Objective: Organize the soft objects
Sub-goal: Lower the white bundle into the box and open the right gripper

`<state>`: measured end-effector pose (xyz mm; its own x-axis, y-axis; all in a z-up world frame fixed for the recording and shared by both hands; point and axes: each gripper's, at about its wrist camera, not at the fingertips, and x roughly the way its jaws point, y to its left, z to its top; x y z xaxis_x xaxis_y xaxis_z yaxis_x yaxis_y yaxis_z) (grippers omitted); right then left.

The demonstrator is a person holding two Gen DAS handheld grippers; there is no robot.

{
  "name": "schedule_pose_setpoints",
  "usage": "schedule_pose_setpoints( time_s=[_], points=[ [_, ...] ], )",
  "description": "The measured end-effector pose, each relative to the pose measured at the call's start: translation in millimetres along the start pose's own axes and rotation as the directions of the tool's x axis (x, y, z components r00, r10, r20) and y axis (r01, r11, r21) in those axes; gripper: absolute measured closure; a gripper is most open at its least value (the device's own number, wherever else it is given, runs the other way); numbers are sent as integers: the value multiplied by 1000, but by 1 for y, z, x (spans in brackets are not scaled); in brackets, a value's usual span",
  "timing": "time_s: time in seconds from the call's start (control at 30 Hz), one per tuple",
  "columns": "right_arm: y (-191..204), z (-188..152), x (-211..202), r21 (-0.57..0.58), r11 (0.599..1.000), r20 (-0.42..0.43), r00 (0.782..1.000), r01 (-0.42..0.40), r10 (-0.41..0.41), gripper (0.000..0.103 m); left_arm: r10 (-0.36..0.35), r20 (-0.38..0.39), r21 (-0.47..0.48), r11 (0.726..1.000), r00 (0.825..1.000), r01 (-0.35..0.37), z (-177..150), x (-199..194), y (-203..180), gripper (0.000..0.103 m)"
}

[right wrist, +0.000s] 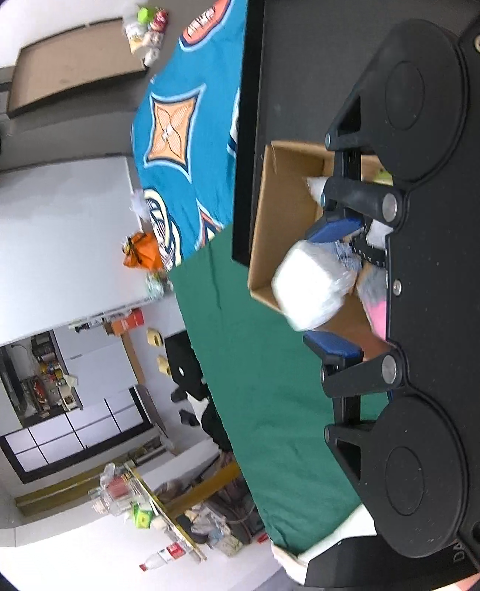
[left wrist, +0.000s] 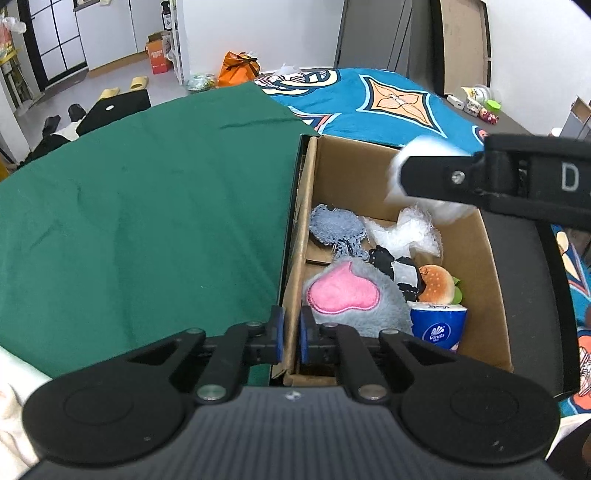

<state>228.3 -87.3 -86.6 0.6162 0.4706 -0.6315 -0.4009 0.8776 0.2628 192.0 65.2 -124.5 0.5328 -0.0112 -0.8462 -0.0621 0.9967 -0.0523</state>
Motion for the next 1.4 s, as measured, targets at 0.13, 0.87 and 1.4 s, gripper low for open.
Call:
schedule_pose_setpoints(
  time_s=[0.13, 0.87, 1.4],
  points=[
    [3, -2, -3, -26, 999, -7, 1000, 31, -31, 46, -18, 1, -7, 1000, 1000, 18, 0, 1, 3, 95],
    [-19, -21, -71, 30, 991, -3, 991, 133, -133, 31, -40, 7, -24, 999, 999, 41, -3, -41, 0, 91],
    [-51, -41, -136, 145, 973, 46, 981, 182, -190, 4, -48, 59, 9, 999, 997, 48, -9, -103, -22, 42]
  ],
)
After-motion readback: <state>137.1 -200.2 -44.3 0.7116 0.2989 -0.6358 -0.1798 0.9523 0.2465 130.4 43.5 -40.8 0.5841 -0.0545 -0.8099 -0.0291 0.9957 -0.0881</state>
